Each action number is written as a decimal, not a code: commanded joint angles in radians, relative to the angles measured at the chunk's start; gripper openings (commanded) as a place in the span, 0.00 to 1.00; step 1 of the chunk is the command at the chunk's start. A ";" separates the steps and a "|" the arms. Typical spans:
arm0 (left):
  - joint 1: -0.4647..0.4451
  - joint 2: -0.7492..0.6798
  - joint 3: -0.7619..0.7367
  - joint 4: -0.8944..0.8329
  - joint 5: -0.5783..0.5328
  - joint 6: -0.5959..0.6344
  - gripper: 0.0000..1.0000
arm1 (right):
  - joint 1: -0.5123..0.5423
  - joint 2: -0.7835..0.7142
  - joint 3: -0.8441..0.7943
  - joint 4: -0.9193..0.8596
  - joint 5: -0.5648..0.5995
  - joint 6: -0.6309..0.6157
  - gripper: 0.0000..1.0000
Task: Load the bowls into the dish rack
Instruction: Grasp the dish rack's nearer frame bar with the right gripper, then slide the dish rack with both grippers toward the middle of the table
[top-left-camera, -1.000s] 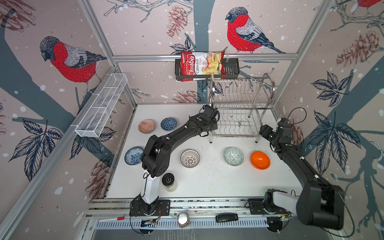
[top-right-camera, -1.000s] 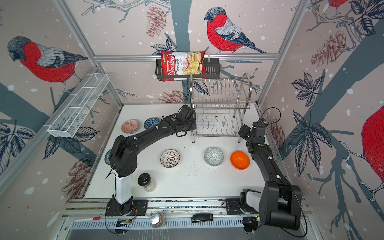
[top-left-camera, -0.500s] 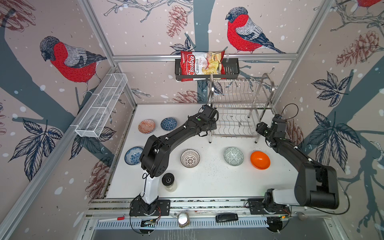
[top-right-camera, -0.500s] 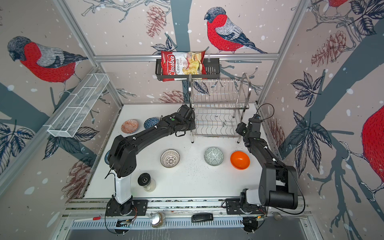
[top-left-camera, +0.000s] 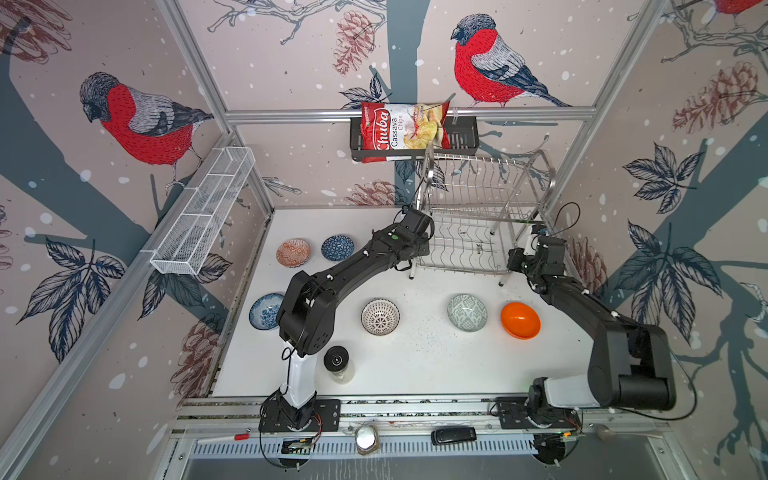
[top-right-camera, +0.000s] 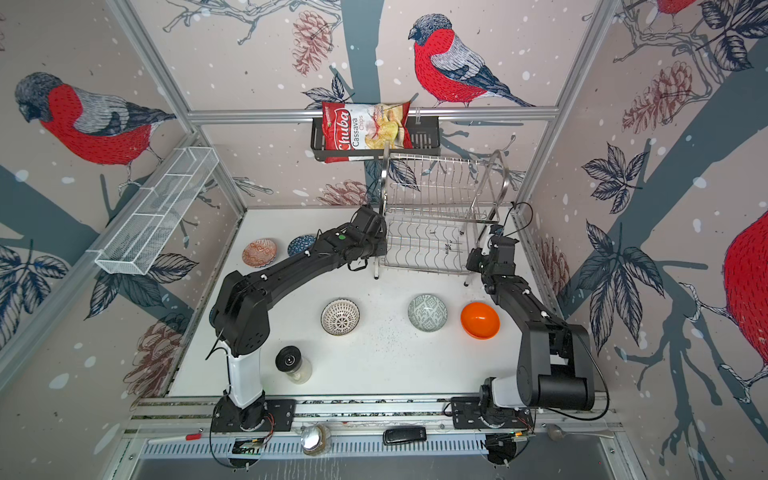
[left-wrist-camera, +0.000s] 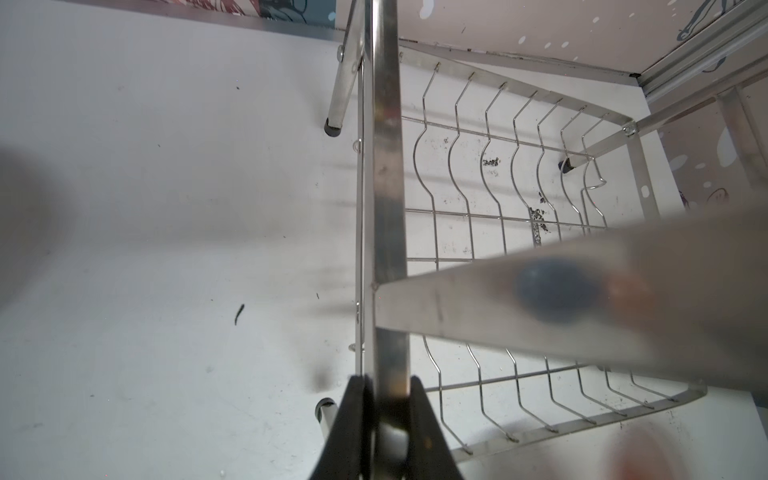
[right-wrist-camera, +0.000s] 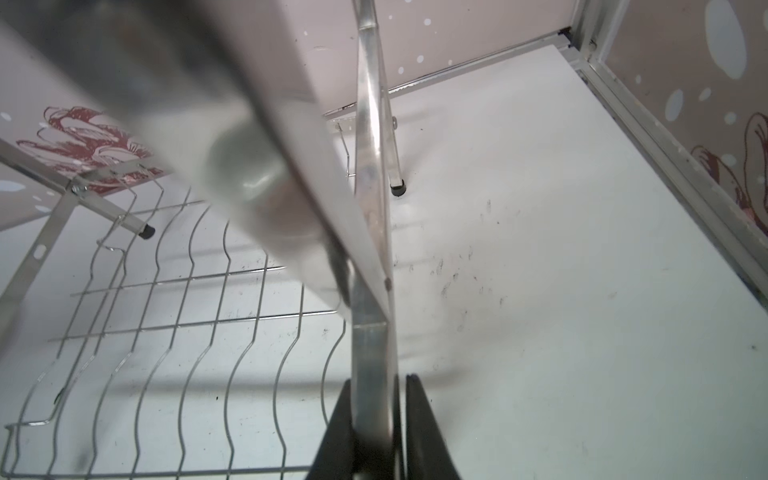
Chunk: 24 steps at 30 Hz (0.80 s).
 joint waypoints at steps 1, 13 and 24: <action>0.003 -0.018 -0.005 -0.077 0.024 -0.082 0.00 | 0.010 0.007 0.023 0.033 0.064 0.244 0.09; 0.036 -0.111 -0.100 -0.068 -0.040 -0.104 0.00 | 0.119 0.011 0.114 -0.002 0.130 0.210 0.02; 0.114 -0.221 -0.204 -0.045 -0.080 -0.080 0.00 | 0.271 0.031 0.174 0.011 0.233 0.185 0.00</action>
